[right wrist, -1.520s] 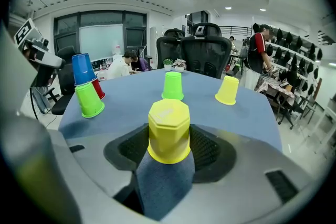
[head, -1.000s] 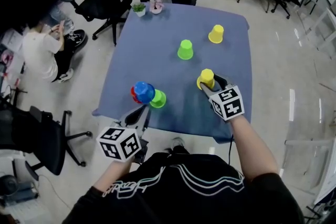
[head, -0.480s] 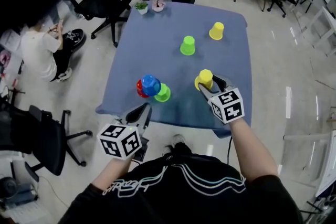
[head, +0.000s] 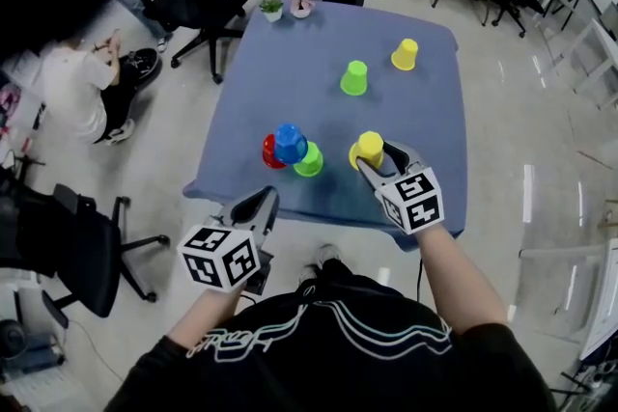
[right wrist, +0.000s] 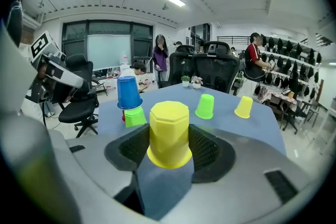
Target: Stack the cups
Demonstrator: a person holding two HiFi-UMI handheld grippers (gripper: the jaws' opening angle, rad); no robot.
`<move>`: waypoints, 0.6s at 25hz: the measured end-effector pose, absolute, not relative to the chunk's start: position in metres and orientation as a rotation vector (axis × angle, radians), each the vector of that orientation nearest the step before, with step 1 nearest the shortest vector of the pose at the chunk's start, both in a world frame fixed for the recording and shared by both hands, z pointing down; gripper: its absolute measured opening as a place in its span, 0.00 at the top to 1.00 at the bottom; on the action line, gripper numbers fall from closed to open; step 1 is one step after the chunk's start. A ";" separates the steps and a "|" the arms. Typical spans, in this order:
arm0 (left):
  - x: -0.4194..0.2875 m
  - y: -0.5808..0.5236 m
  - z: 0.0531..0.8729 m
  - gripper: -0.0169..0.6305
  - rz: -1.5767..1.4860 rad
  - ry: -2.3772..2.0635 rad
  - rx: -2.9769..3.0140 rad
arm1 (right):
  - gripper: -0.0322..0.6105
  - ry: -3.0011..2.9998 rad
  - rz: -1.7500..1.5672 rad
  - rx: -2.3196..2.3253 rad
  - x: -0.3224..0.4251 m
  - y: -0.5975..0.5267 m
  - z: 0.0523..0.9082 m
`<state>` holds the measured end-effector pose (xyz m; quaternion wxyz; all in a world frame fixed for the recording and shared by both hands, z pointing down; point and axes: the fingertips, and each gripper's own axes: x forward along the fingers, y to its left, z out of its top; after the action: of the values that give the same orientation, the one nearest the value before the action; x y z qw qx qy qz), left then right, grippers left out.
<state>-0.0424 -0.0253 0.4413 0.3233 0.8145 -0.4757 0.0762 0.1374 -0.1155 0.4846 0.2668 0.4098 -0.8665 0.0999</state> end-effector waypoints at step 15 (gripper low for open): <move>-0.075 -0.015 0.451 0.93 0.199 -1.277 2.116 | 0.56 -2.343 0.302 1.043 0.095 -0.095 0.520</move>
<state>-0.0746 -0.0145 0.4505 0.3252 0.8070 -0.4870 0.0760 0.0948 -0.0946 0.5196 0.2760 0.3881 -0.8721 0.1123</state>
